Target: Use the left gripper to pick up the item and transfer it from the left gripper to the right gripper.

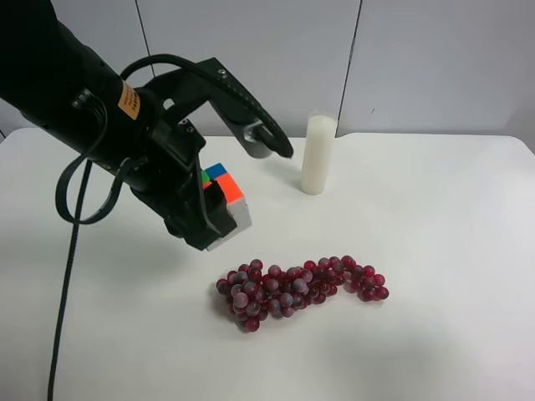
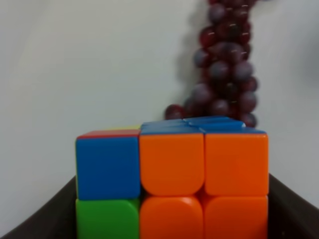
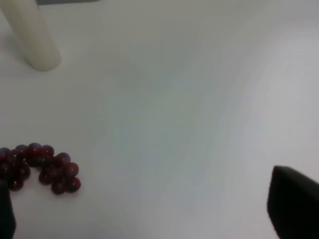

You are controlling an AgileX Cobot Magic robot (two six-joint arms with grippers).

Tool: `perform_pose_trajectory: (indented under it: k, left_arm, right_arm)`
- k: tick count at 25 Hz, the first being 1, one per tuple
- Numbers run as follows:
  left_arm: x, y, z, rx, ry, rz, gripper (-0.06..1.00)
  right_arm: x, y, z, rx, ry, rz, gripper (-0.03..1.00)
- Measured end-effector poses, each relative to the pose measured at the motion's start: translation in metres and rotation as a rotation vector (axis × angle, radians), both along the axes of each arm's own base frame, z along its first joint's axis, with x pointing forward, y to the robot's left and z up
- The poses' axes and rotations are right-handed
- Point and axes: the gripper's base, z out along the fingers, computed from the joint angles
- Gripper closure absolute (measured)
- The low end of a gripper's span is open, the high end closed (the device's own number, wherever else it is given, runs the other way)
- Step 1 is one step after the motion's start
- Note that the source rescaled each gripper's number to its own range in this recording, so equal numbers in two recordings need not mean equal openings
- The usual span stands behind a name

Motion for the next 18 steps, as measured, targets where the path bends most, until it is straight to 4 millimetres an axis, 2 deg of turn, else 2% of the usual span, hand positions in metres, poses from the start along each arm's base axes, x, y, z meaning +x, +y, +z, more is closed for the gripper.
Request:
perform_pose_trajectory:
  k: [4,7,18]
  left_arm:
    - [-0.019,-0.019,0.001,-0.013,-0.03,-0.107,0.94]
    - [-0.025,-0.027,0.004,-0.045,-0.058,-0.14,0.94]
    - [-0.026,-0.035,0.008,-0.113,-0.1,-0.157,0.94]
  right_arm:
    - [0.0,0.0,0.0,0.0,0.0,0.0,-0.03]
    - [0.0,0.0,0.0,0.0,0.0,0.0,-0.03]
    - [0.0,0.0,0.0,0.0,0.0,0.0,-0.03]
